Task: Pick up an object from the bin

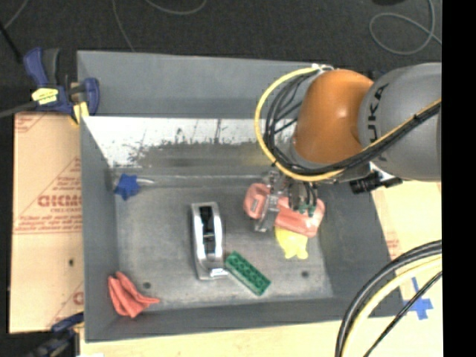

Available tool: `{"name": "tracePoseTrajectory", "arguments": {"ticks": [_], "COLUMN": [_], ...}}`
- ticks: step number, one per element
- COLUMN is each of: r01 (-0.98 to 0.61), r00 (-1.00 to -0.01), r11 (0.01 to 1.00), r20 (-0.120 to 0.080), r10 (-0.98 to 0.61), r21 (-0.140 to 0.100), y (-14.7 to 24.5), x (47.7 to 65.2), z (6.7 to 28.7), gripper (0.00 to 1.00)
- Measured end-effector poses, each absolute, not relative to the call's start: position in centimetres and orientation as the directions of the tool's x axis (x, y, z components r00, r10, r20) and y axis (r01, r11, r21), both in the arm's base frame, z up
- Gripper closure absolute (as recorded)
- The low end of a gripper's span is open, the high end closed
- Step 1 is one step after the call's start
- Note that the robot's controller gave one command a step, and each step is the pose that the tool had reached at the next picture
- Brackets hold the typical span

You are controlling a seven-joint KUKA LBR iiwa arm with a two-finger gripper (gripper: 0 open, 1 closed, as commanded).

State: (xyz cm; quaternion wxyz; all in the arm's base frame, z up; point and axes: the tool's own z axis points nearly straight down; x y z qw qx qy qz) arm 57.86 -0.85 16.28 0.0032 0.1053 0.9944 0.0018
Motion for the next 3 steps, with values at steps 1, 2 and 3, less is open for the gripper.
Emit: {"name": "tracePoseTrajectory", "arguments": {"ticks": [1, 2, 3], "r01": [0.21, 0.21, 0.198], "r00": [-0.978, -0.978, -0.98], "r11": [0.978, 0.978, 0.98], "r20": [-0.006, -0.006, -0.003], "r10": [0.21, 0.21, 0.198], "r21": [0.004, 0.004, 0.003], "y": [-0.9, -0.9, -2.1], "x": [57.9, 57.9, 57.7], "z": [16.3, 16.3, 29.4], "gripper": [1.0, 1.0, 1.0]}}
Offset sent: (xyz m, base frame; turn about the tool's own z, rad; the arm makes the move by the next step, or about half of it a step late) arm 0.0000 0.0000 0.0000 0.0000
